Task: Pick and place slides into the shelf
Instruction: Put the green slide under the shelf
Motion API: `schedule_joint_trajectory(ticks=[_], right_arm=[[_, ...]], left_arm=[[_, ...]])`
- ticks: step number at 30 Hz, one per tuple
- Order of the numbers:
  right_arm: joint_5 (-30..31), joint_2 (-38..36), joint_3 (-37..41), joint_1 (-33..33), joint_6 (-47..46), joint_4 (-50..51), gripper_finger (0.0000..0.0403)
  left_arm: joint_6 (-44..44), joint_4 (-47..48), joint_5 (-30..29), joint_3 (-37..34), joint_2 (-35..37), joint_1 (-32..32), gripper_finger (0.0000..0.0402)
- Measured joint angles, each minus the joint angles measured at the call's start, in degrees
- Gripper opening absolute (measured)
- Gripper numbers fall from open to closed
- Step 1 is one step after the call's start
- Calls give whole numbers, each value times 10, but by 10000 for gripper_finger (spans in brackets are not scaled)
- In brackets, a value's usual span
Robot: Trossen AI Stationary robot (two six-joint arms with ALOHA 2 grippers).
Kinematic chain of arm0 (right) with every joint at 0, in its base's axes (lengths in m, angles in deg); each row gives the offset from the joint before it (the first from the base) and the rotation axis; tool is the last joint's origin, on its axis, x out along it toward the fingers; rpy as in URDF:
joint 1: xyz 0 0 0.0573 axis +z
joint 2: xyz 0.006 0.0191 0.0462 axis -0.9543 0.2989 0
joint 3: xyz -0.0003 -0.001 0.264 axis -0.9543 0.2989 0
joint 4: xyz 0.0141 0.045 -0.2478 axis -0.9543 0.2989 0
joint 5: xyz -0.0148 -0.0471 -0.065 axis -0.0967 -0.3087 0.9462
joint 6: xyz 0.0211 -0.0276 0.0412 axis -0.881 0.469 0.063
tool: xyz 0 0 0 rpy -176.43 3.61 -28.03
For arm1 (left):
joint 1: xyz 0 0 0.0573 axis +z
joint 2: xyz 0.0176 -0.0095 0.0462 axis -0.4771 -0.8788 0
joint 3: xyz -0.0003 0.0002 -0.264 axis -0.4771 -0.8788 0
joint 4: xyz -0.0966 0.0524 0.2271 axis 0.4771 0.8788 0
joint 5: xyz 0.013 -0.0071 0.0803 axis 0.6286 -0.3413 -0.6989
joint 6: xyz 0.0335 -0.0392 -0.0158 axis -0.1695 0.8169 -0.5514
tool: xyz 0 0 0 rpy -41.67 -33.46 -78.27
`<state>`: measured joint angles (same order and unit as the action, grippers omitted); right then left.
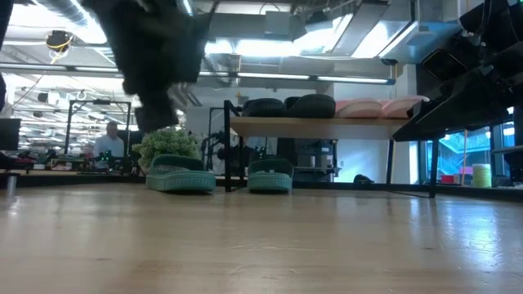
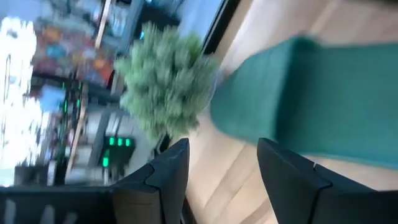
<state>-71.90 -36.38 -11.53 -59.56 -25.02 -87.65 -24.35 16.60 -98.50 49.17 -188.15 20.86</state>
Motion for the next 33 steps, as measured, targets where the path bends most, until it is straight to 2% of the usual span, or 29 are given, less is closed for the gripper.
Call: schedule_joint_trajectory(ticks=[2,4,7,14,21,25,33], right_arm=[[0,0,0,0,0,0,255],[0,0,0,0,0,0,255],[4,0,0,0,1,0,255],[40,0,0,0,-2,-4,255],[41,0,0,0,-3,-8,255],[42,0,0,0,-4,-13,255],[42,0,0,0,-31,-31,255]], left_arm=[[17,-19,22,-18,0,21,182],[17,-44,69,-23,0,42,182],[-15,-92,117,-23,0,65,182],[-86,-195,121,-23,0,88,182],[-89,-203,124,-23,0,114,182],[-93,-217,152,-23,0,132,182],[-135,-254,160,-35,0,155,182]])
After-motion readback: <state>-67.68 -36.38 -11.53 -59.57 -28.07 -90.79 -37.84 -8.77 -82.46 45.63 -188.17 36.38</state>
